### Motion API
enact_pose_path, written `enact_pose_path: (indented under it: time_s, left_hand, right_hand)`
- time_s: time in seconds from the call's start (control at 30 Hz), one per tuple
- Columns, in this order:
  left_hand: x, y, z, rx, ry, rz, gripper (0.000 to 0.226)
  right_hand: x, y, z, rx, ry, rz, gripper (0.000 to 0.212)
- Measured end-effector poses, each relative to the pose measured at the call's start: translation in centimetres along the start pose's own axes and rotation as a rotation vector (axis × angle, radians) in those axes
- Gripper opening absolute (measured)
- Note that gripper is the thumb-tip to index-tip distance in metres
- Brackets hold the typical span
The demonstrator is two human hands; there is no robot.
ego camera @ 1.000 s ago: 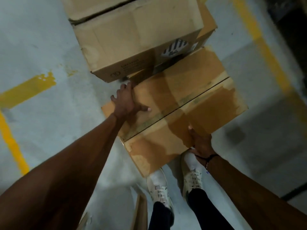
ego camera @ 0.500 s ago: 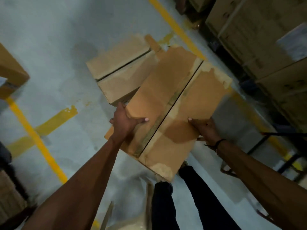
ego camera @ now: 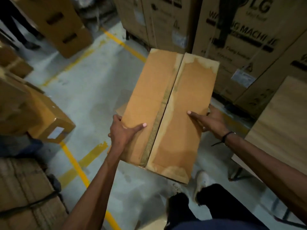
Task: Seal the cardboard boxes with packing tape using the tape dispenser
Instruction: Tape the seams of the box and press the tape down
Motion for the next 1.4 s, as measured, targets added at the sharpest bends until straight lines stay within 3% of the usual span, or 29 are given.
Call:
enact_pose_path:
  time_s: [0.23,0.43,0.6,0.87,0.97,1.13,1.4]
  left_hand:
    - [8.5,-8.9,-3.3,0.122,0.145,-0.012,0.097]
    - [19.2,-8.8,-7.1,0.14,0.363,-0.033,0.093]
    - [28.3,-2.8,-11.9,0.016,0.504,-0.031,0.099]
    - [37.9,11.5,-23.7,-0.26,0.692,0.033,0.101]
    - [40.2,16.2,-28.1,-0.36,0.758,0.076,0.095]
    - [43.2,22.0,-33.0,-0.464,0.848,0.096,0.105]
    - [50.8,27.9,-35.2,-0.551,1.004,0.226,0.106]
  right_hand:
    - [-9.8,-7.1,-4.8,0.024,-0.163,0.124,0.075]
    - [-11.4,-17.2,-8.1,0.208,-0.273,0.204,0.066]
    - [-7.3,-28.1,-12.3,0.382,-0.225,0.267,0.059]
    - [5.3,-42.5,-21.4,0.696,-0.076,0.404,0.053]
    - [10.2,-46.0,-24.4,0.786,0.001,0.455,0.06]
    - [16.3,-49.9,-26.9,0.894,0.095,0.516,0.062]
    - [20.1,-53.3,-25.5,1.007,0.148,0.639,0.071]
Point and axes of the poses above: each hand's wrist, its own z-axis towards the middle knuckle, its own y-axis out of the palm, x = y × z, the point moved 2 cm from there along z, towards the middle knuckle, and after that the axes turned 14 degrees about z, right-handed, at the moved point
